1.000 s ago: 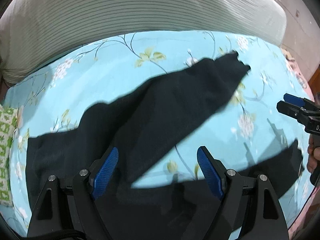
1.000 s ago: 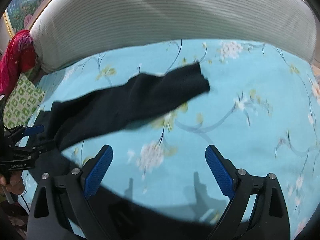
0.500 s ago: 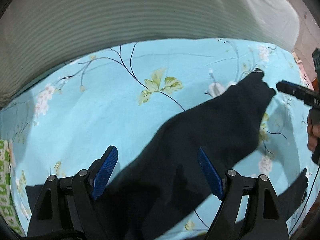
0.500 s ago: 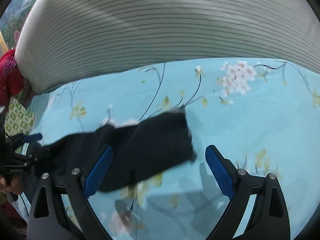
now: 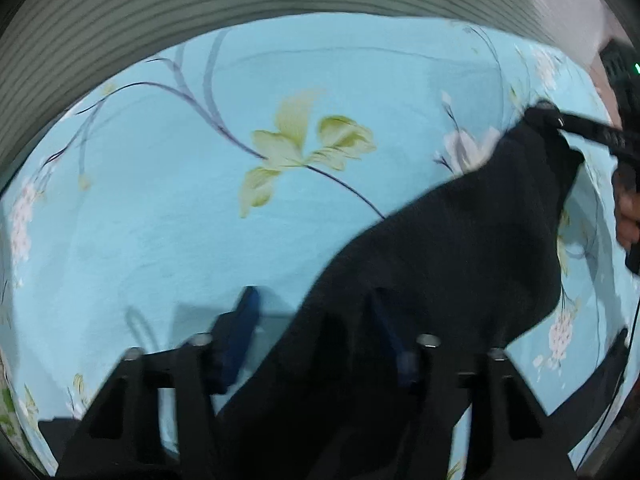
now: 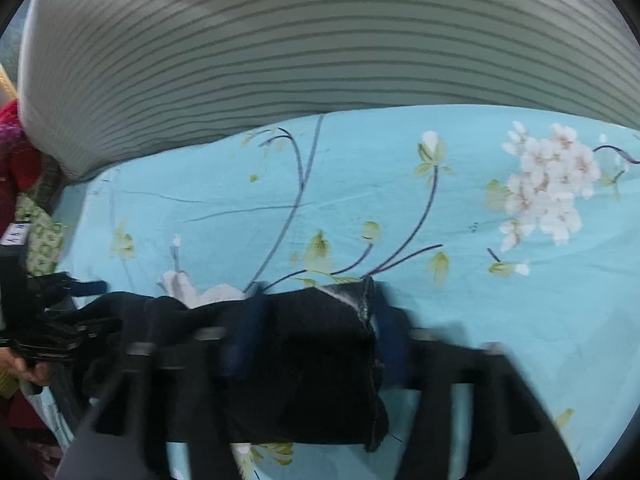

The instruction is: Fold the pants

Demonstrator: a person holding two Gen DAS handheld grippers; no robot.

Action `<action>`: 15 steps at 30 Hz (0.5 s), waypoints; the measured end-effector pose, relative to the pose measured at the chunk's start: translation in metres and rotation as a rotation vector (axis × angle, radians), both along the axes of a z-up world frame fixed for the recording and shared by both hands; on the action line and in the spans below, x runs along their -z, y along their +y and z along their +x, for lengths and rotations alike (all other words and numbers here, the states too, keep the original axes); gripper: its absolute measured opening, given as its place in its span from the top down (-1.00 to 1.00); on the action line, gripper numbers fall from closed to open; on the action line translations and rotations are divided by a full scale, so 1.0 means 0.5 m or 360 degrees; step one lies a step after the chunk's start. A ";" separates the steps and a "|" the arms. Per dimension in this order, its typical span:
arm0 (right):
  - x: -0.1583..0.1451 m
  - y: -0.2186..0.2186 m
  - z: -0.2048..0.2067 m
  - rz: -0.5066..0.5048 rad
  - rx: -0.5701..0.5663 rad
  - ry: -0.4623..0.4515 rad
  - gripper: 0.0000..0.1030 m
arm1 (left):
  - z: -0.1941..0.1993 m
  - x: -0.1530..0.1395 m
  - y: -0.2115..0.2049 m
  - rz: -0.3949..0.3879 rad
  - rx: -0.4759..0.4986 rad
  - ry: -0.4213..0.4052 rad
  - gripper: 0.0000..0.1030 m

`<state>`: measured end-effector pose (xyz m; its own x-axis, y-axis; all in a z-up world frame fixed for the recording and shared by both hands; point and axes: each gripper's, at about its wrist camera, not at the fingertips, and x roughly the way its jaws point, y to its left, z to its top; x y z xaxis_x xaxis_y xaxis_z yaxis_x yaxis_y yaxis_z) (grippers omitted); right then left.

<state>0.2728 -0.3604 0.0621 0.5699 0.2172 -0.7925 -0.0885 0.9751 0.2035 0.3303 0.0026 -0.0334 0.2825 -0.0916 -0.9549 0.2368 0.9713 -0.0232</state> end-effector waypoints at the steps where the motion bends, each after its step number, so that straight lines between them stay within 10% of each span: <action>1: 0.001 -0.002 -0.001 0.0009 0.0005 0.0003 0.61 | -0.004 -0.002 -0.006 -0.0027 0.0045 0.0002 0.47; 5: -0.019 -0.021 -0.024 0.0052 0.0022 -0.0032 0.81 | -0.029 -0.024 -0.020 0.0040 0.0133 -0.0080 0.87; 15: -0.102 -0.056 -0.174 0.0097 0.0011 -0.0172 0.83 | -0.169 -0.127 0.004 -0.0088 0.0137 -0.0235 0.93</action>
